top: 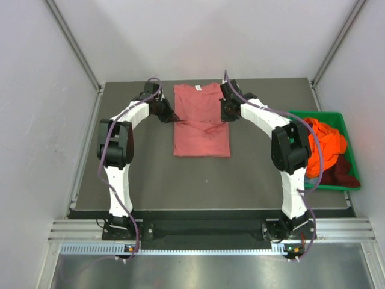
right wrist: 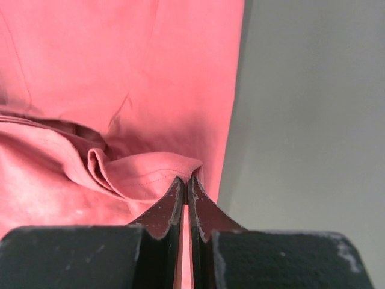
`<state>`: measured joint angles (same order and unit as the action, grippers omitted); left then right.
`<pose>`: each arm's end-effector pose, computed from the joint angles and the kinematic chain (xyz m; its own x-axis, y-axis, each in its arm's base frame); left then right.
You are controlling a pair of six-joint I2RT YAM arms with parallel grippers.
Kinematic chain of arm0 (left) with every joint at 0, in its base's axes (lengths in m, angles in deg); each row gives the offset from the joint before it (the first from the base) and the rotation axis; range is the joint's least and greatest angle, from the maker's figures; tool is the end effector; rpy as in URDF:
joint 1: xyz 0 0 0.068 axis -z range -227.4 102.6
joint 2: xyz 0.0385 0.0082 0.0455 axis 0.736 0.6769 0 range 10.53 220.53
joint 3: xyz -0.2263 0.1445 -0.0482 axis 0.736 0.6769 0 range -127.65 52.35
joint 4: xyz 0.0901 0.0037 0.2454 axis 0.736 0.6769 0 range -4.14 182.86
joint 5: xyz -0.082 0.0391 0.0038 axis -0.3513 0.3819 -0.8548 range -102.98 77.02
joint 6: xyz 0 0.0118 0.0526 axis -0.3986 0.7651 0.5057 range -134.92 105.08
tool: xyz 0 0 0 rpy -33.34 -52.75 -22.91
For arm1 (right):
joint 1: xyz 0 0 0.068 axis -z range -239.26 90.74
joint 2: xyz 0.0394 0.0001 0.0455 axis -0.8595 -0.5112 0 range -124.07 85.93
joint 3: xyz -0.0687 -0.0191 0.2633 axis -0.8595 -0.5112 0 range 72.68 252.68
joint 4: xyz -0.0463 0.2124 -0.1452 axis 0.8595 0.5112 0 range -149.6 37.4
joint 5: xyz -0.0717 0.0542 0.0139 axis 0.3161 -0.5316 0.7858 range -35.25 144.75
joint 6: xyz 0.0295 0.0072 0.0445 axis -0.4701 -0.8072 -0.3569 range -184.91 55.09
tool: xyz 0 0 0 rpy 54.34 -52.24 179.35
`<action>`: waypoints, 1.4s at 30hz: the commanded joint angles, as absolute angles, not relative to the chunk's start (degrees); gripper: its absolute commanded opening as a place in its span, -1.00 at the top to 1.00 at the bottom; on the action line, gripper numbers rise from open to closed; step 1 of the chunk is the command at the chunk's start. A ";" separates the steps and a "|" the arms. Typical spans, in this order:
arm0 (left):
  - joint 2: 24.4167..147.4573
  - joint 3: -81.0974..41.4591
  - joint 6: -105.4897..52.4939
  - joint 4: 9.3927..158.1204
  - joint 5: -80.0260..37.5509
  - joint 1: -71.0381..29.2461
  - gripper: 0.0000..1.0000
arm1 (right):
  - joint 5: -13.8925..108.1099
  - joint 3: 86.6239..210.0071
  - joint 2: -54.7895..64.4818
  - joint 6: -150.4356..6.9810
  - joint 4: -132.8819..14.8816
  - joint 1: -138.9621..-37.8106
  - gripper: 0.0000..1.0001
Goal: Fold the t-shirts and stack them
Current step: Fold the tshirt
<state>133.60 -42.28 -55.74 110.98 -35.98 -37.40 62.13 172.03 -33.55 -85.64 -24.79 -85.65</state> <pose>0.4620 -0.0955 0.1849 -0.8534 -0.4606 -0.2440 -0.2240 0.7468 -0.6261 0.4172 0.2019 0.2259 -0.8184 -0.0144 -0.5745 -0.0911 0.9903 0.1051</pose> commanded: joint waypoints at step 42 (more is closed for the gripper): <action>118.67 -30.47 -46.03 108.10 -44.78 -43.35 0.12 | 35.43 154.70 -21.84 -84.95 -32.25 -76.14 0.25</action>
